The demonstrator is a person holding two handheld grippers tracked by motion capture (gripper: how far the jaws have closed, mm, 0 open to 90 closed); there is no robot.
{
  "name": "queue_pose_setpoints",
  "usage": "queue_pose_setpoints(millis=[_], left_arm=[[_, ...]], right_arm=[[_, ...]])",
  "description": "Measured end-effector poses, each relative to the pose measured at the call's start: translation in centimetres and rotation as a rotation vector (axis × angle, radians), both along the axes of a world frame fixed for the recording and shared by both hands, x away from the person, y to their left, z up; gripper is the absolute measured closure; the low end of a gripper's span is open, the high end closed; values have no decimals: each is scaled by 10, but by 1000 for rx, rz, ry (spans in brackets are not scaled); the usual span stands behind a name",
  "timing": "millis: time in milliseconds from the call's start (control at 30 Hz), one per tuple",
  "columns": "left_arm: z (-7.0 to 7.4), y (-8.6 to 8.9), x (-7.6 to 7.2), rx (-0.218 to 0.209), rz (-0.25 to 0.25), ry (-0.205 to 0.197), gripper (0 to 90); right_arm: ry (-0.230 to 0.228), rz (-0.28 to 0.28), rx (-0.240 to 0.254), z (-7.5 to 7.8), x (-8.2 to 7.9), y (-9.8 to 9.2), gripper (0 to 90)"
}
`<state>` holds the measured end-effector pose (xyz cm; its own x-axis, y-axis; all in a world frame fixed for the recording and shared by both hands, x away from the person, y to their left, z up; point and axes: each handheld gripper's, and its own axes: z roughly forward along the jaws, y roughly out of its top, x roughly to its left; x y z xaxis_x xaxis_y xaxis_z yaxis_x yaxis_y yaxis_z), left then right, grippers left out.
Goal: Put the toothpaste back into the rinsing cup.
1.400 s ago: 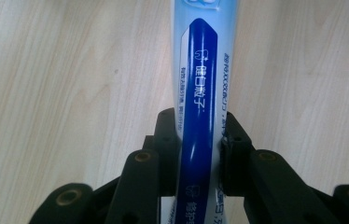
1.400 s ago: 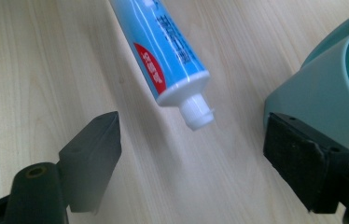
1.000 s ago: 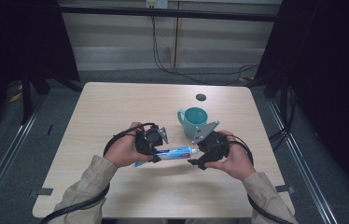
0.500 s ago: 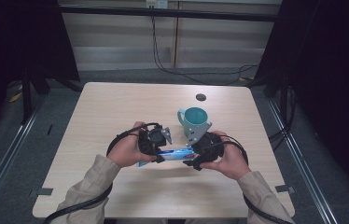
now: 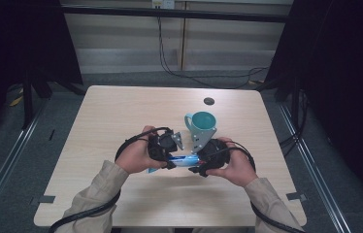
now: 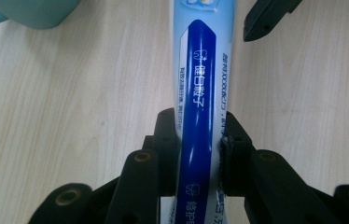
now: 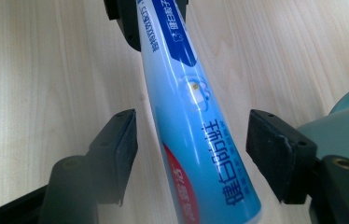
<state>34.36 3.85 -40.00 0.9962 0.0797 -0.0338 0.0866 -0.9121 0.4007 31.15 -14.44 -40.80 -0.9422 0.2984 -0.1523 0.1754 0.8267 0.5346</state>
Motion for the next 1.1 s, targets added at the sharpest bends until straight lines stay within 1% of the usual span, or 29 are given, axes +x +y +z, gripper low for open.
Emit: queue_pose_setpoints(millis=[33, 67, 100, 133, 167, 200, 267, 300, 333, 433, 533, 567, 600, 633, 667, 700, 733, 767, 800, 833, 867, 900, 967, 1033, 1067, 1100], left_arm=[[1, 0, 1, 11, -18, -4, 728], [1, 0, 1, 11, -18, -4, 728], [1, -1, 0, 2, -9, -2, 728], [1, -3, 0, 2, -19, -1, 729], [1, -3, 0, 2, -19, -1, 728], [2, -3, 0, -8, -17, 2, 728], [3, -3, 0, -10, -20, 0, 728], [3, -4, 0, -14, -15, 5, 728], [4, -4, 0, -16, -13, 7, 728], [5, -4, 0, -7, -24, 5, 727], [5, -5, -1, -13, -23, 0, 727], [5, -5, -1, -9, -28, -1, 727], [5, -6, -1, -1, -36, -6, 725], [5, -6, -1, -1, -36, -6, 723], [5, -7, -1, -4, -41, -4, 720], [5, -7, -1, -4, -41, -4, 716], [5, -8, 0, -6, -51, -10, 712], [5, -8, 0, -6, -51, -10, 708], [5, -8, 0, -4, -57, -1, 708], [5, -9, 0, -5, -62, -1, 703], [5, -9, 0, -8, -70, 4, 693], [4, -9, 0, -16, -69, 1, 687], [4, -9, 1, -21, -75, 0, 671], [4, -8, 0, -33, -81, -12, 665], [4, -7, 0, -39, -83, -15, 647], [4, -7, 0, -54, -79, -14, 647]], right_arm=[[3, -2, 2, 0, 0, 0, 350], [3, -2, 2, 0, 0, 0, 350], [7, -6, 3, -1, 0, 0, 358], [9, 9, 6, -2, 1, 0, 390], [9, 9, 6, -2, 1, 0, 390], [15, 12, -2, -3, 2, 0, 410], [16, 8, -6, -3, 1, 0, 423], [16, 14, -8, -3, 1, 0, 437], [17, 8, -5, -4, 1, 0, 448], [12, 13, -8, -3, 1, -1, 490], [15, 15, -12, -4, 2, -1, 503], [13, 19, -15, -4, 2, -1, 510], [15, 24, -31, -4, 1, 0, 534], [15, 24, -31, -4, 1, 0, 534], [26, 30, -37, -4, 1, 0, 571], [26, 30, -37, -4, 1, 0, 571], [35, 28, -42, -4, 0, 0, 604], [35, 28, -42, -4, 0, 0, 604], [45, 40, -40, -4, 1, -1, 616], [51, 52, -40, -4, 0, -1, 631], [61, 44, -43, -4, -1, -2, 651], [62, 39, -44, -4, -1, -3, 659], [56, 35, -44, -4, -2, -3, 666], [53, 27, -43, -3, -4, -4, 681], [49, 30, -35, -3, -4, -5, 692], [49, 30, -35, -3, -4, -5, 692]])
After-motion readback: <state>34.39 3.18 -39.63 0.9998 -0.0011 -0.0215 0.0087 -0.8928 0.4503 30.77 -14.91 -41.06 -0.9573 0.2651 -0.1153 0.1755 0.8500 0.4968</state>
